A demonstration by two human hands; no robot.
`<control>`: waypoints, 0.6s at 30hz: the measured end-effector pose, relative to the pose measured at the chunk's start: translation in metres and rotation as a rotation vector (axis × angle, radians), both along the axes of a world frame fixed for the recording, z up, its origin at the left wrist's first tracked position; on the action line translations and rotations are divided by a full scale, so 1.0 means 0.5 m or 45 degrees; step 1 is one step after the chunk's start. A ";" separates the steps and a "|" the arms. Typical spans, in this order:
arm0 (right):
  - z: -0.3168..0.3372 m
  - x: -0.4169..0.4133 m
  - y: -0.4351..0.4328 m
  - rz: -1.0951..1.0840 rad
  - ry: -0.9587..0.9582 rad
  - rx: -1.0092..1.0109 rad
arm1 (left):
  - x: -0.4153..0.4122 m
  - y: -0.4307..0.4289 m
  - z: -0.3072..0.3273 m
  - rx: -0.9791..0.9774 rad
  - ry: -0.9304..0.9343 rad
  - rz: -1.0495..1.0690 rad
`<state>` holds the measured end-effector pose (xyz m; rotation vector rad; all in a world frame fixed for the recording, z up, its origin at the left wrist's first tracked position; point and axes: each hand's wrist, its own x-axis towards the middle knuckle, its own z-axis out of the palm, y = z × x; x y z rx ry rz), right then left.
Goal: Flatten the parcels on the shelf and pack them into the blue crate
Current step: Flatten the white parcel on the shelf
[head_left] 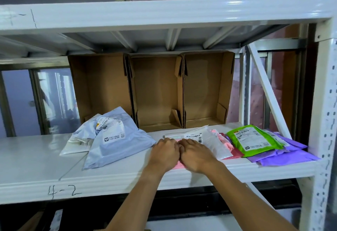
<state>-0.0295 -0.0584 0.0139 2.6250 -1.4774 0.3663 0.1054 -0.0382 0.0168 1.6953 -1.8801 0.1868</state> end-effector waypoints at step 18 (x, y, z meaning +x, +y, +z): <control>0.003 0.001 -0.006 0.010 -0.018 0.122 | 0.013 -0.011 -0.004 0.363 0.051 -0.168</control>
